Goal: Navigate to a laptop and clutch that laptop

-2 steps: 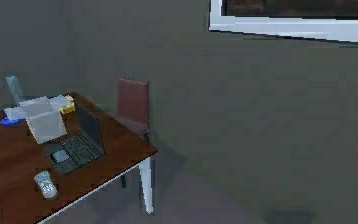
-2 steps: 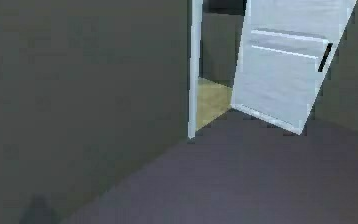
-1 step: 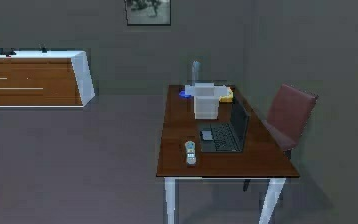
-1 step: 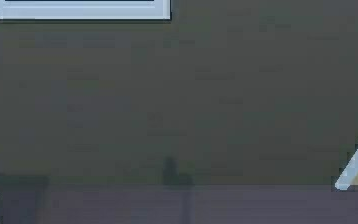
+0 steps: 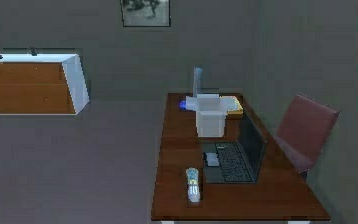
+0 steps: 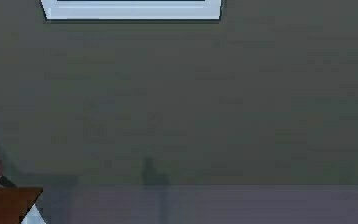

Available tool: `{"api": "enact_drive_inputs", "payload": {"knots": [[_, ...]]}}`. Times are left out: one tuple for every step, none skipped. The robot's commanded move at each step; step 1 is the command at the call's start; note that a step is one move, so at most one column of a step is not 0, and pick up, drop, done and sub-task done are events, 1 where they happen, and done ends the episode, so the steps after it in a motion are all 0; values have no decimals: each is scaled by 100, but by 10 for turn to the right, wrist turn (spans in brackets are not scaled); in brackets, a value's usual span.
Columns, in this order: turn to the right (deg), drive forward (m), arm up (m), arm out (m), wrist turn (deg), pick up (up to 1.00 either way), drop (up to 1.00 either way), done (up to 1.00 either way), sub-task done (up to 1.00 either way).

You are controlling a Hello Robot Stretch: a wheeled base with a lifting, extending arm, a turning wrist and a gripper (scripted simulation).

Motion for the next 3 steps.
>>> {"api": "enact_drive_inputs", "payload": {"knots": [[-450,0,0,0,0,0,0,0,0],[-240,0,0,0,0,0,0,0,0],[0,0,50,0,0,0,0,0,0]]}}
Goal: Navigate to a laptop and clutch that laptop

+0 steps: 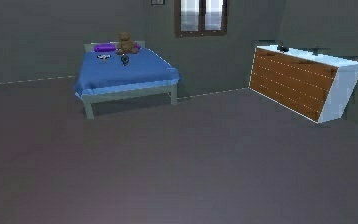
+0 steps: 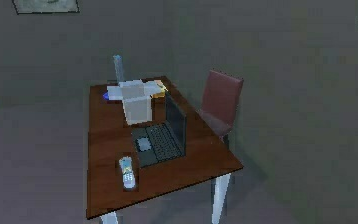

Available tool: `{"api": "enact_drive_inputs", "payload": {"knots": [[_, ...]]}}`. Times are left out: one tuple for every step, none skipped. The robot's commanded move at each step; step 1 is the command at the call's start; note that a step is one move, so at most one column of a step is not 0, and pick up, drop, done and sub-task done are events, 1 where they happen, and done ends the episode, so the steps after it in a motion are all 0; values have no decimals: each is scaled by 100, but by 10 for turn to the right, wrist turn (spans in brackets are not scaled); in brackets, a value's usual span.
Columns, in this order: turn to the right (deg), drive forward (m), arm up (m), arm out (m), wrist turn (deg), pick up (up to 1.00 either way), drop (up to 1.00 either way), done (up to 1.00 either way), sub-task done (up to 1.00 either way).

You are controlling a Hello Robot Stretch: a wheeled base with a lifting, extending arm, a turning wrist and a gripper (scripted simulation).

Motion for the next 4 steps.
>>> {"api": "enact_drive_inputs", "payload": {"knots": [[0,0,22,0,0,0,0,0,0],[0,0,0,50,0,0,0,0,0],[0,0,0,0,450,0,0,0,0],[0,0,0,0,450,0,0,0,0]]}}
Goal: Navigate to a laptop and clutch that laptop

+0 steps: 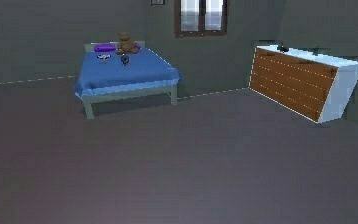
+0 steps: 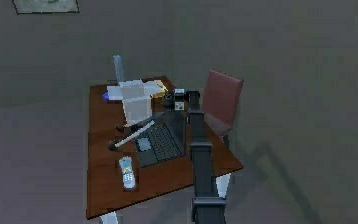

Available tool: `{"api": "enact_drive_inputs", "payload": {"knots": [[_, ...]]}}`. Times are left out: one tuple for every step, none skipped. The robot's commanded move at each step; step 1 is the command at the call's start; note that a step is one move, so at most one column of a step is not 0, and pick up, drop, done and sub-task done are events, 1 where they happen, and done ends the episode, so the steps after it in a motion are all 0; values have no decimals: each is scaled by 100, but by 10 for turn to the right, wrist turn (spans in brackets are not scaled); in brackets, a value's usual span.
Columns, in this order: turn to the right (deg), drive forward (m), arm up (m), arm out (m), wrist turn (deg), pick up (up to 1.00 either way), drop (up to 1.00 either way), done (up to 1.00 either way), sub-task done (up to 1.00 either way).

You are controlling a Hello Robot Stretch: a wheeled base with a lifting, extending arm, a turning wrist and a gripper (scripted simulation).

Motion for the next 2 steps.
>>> {"api": "enact_drive_inputs", "payload": {"knots": [[0,0,0,0,300,0,0,0,0],[0,0,-30,0,0,0,0,0,0]]}}
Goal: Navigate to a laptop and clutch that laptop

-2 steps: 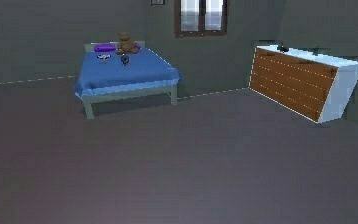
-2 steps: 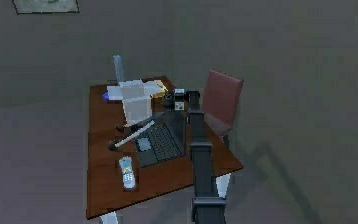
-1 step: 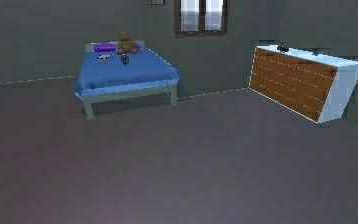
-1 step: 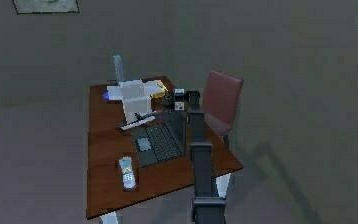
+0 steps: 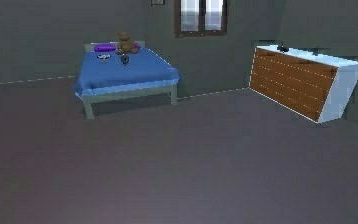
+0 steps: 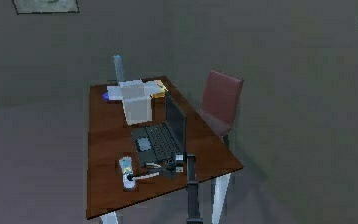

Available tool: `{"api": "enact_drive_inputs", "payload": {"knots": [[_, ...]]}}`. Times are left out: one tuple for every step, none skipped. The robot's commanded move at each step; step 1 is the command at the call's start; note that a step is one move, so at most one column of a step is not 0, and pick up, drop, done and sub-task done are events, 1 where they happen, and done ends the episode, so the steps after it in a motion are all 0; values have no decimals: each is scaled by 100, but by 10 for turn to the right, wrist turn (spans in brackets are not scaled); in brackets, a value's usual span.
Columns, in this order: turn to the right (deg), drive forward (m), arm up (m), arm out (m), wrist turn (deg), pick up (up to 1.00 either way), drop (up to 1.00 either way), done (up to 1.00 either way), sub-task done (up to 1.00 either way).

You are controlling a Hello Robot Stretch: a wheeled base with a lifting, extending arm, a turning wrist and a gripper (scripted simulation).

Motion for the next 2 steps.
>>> {"api": "enact_drive_inputs", "payload": {"knots": [[0,0,0,0,0,100,0,0,0],[0,0,10,0,0,0,0,0,0]]}}
